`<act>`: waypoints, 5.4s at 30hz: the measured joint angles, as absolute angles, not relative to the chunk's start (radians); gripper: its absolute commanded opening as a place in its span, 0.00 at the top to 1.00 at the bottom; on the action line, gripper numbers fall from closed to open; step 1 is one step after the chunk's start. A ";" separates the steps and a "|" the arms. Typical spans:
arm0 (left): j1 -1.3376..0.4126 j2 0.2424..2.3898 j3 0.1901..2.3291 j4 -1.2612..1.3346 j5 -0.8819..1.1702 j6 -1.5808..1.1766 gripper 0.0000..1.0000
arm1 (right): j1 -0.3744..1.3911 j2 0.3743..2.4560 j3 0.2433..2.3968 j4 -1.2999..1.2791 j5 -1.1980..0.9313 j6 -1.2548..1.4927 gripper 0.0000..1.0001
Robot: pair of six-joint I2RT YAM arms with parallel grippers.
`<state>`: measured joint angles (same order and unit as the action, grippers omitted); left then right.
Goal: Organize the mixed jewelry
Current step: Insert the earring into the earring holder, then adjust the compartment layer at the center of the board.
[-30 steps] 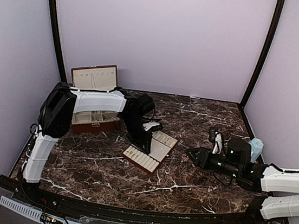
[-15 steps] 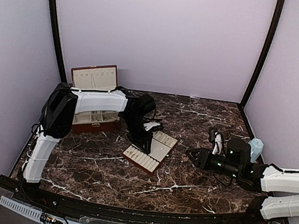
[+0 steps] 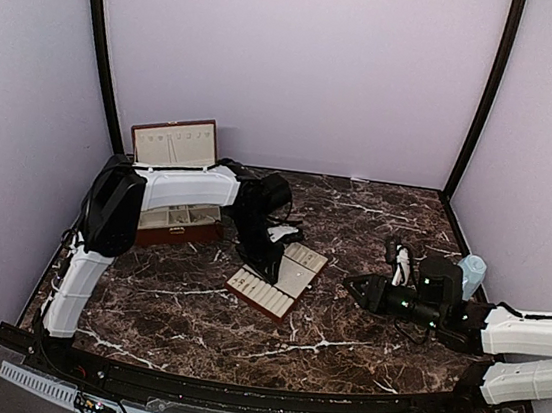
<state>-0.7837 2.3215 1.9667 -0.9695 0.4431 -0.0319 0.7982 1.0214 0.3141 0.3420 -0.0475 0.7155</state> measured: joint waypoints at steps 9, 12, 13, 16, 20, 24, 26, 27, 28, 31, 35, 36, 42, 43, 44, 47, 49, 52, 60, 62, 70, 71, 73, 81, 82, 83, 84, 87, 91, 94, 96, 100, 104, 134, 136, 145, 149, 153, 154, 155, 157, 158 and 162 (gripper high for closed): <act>-0.804 2.338 2.010 -1.009 0.385 -0.024 0.91 | 0.798 1.021 0.313 0.342 -0.047 0.715 0.61; -0.808 2.341 2.019 -1.018 0.376 -0.022 0.91 | 0.798 1.021 0.309 0.342 -0.048 0.715 0.61; -0.809 2.343 2.023 -1.021 0.373 -0.022 0.91 | 0.798 1.021 0.307 0.342 -0.048 0.715 0.61; -0.816 2.351 2.041 -1.036 0.364 -0.021 0.91 | 0.798 1.018 0.302 0.341 -0.048 0.715 0.61; -0.823 2.370 2.077 -1.065 0.350 -0.019 0.91 | 0.798 1.002 0.297 0.341 -0.047 0.715 0.61; -0.828 2.379 2.094 -1.080 0.339 -0.019 0.91 | 0.798 0.994 0.294 0.340 -0.047 0.715 0.61; -0.830 2.379 2.095 -1.081 0.332 -0.019 0.91 | 0.798 0.991 0.293 0.339 -0.047 0.715 0.60; -0.830 2.379 2.096 -1.082 0.329 -0.019 0.91 | 0.798 0.988 0.291 0.339 -0.047 0.715 0.61; -0.831 2.380 2.098 -1.083 0.325 -0.018 0.91 | 0.798 0.987 0.291 0.339 -0.047 0.715 0.60; -0.836 2.388 2.113 -1.095 0.313 -0.018 0.91 | 0.798 0.987 0.290 0.339 -0.047 0.715 0.60; -0.843 2.395 2.128 -1.109 0.294 -0.007 0.91 | 0.798 0.988 0.290 0.339 -0.047 0.715 0.60; -0.845 2.395 2.128 -1.109 0.290 -0.003 0.91 | 0.798 0.988 0.289 0.339 -0.047 0.714 0.60; -0.853 2.400 2.140 -1.119 0.260 0.012 0.91 | 0.798 0.989 0.289 0.339 -0.047 0.715 0.61; -0.854 2.401 2.143 -1.121 0.257 0.014 0.91 | 0.798 0.989 0.289 0.339 -0.047 0.715 0.61; -0.855 2.403 2.146 -1.124 0.253 0.015 0.91 | 0.798 0.989 0.289 0.339 -0.047 0.715 0.61; -0.857 2.411 2.161 -1.135 0.245 0.015 0.91 | 0.798 0.989 0.289 0.339 -0.047 0.715 0.61; -0.858 2.416 2.171 -1.140 0.241 0.015 0.91 | 0.798 0.989 0.289 0.339 -0.047 0.715 0.61; -0.862 2.421 2.180 -1.147 0.231 0.015 0.91 | 0.798 0.989 0.289 0.339 -0.047 0.715 0.61; -0.875 2.423 2.190 -1.155 0.195 0.016 0.91 | 0.798 0.988 0.282 0.339 -0.043 0.715 0.61; -0.876 2.424 2.191 -1.156 0.188 0.016 0.91 | 0.798 0.988 0.280 0.338 -0.043 0.715 0.61; -0.887 2.427 2.202 -1.164 0.147 0.022 0.91 | 0.798 0.988 0.280 0.339 -0.043 0.715 0.60; -0.887 2.428 2.203 -1.165 0.144 0.023 0.91 | 0.798 0.988 0.280 0.339 -0.043 0.715 0.61; -0.889 2.428 2.204 -1.166 0.136 0.023 0.91 | 0.798 0.988 0.279 0.339 -0.043 0.715 0.60; -0.891 2.428 2.205 -1.166 0.129 0.023 0.91 | 0.798 0.988 0.275 0.339 -0.043 0.715 0.61; -0.891 2.428 2.205 -1.166 0.128 0.023 0.91 | 0.798 0.988 0.275 0.339 -0.043 0.715 0.61; -0.891 2.428 2.206 -1.166 0.128 0.023 0.91 | 0.798 0.988 0.274 0.339 -0.043 0.715 0.61; -0.891 2.428 2.206 -1.166 0.126 0.023 0.91 | 0.798 0.988 0.274 0.339 -0.043 0.715 0.61; -0.893 2.429 2.210 -1.168 0.121 0.023 0.92 | 0.798 0.988 0.274 0.339 -0.043 0.715 0.61; -0.896 2.431 2.212 -1.168 0.114 0.022 0.92 | 0.798 0.988 0.273 0.340 -0.043 0.715 0.61; -0.896 2.431 2.212 -1.168 0.112 0.022 0.92 | 0.798 0.989 0.273 0.342 -0.043 0.715 0.61; -0.897 2.431 2.212 -1.168 0.111 0.023 0.93 | 0.798 0.991 0.273 0.344 -0.043 0.715 0.61; -0.898 2.431 2.212 -1.168 0.112 0.023 0.94 | 0.798 1.018 0.276 0.342 -0.040 0.713 0.60; -0.898 2.431 2.211 -1.166 0.121 0.023 0.94 | 0.797 1.095 0.329 0.311 -0.025 0.702 0.59; -0.825 2.056 1.731 -0.738 0.327 -0.074 0.94 | 0.541 1.839 0.972 0.247 -0.318 0.443 0.44; -0.809 2.024 1.681 -0.710 0.346 -0.087 0.94 | 0.541 1.874 0.997 0.226 -0.344 0.420 0.43; -0.769 1.925 1.537 -0.612 0.398 -0.116 0.94 | 0.541 1.963 1.090 0.117 -0.424 0.289 0.44; -0.765 1.906 1.512 -0.590 0.407 -0.120 0.94 | 0.545 1.966 1.098 0.085 -0.446 0.241 0.44; -0.761 1.897 1.495 -0.572 0.408 -0.121 0.94 | 0.570 1.961 1.087 0.053 -0.454 0.225 0.45; -0.760 1.896 1.492 -0.569 0.408 -0.121 0.94 | 0.583 1.954 1.076 0.051 -0.455 0.226 0.45; -0.760 1.895 1.489 -0.565 0.408 -0.121 0.94 | 0.599 1.946 1.059 0.052 -0.456 0.230 0.45; -0.757 1.894 1.484 -0.562 0.409 -0.121 0.94 | 0.638 1.921 1.026 0.057 -0.461 0.251 0.45; -0.755 1.894 1.483 -0.561 0.410 -0.121 0.94 | 0.657 1.911 1.012 0.059 -0.466 0.265 0.45; -0.749 1.892 1.473 -0.553 0.414 -0.125 0.94 | 0.761 1.862 0.933 0.114 -0.479 0.353 0.44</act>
